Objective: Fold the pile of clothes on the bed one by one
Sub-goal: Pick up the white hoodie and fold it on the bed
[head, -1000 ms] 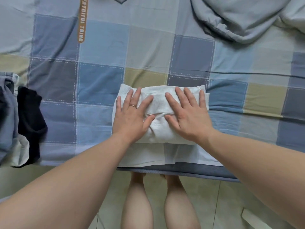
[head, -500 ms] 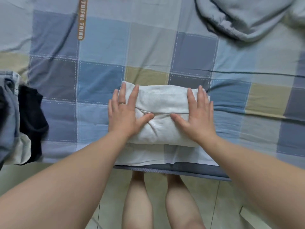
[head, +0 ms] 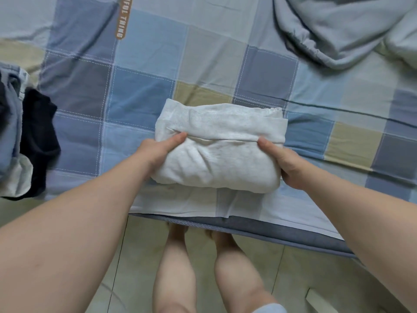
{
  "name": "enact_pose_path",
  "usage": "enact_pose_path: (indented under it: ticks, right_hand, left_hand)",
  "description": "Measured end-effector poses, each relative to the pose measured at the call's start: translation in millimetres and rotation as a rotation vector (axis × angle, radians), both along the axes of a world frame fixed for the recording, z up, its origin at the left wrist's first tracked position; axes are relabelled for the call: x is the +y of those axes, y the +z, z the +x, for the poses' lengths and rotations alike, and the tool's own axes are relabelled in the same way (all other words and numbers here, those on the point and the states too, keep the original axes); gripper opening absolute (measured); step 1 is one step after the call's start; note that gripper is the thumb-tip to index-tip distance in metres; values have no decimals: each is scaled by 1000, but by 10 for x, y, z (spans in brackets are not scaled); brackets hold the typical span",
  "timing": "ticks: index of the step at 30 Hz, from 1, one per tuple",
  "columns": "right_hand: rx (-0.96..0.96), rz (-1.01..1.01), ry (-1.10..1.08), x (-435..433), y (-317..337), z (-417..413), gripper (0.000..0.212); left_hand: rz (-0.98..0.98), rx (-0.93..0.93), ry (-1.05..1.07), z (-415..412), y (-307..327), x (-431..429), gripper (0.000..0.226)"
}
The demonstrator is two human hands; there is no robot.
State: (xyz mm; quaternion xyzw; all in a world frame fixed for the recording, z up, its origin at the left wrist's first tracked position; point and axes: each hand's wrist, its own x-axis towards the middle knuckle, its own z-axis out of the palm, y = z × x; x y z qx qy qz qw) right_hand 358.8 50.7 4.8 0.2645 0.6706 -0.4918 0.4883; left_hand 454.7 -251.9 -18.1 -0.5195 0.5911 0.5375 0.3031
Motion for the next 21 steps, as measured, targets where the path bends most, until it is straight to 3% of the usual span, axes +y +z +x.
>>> enact_pose_path:
  ticks: [3,7,10,14,16,19,21]
  right_hand:
    - [-13,-15,34,-97,222,-97,52]
    - [16,-66,150,-494,521,-232,54]
    - [75,-126,301,-1047,657,-337,57]
    - [196,-209,529,-2066,705,-347,59]
    - [281,-209,664,-2592,613,-324,59]
    - [413,-173,848,-3285,352,-196,69]
    - [499,-161,932,-3605,140,-41,58]
  left_hand:
    - [113,40,134,135,127,-27,92]
    - [161,120,331,437,403,-181,93]
    - [132,172,520,765,588,-408,77]
    - [-1,179,792,1289,620,-747,135]
    - [-41,176,905,1538,547,-871,142]
    - [-74,137,1050,1866,334,-893,129]
    - [-84,105,1072,1988,151,-810,99]
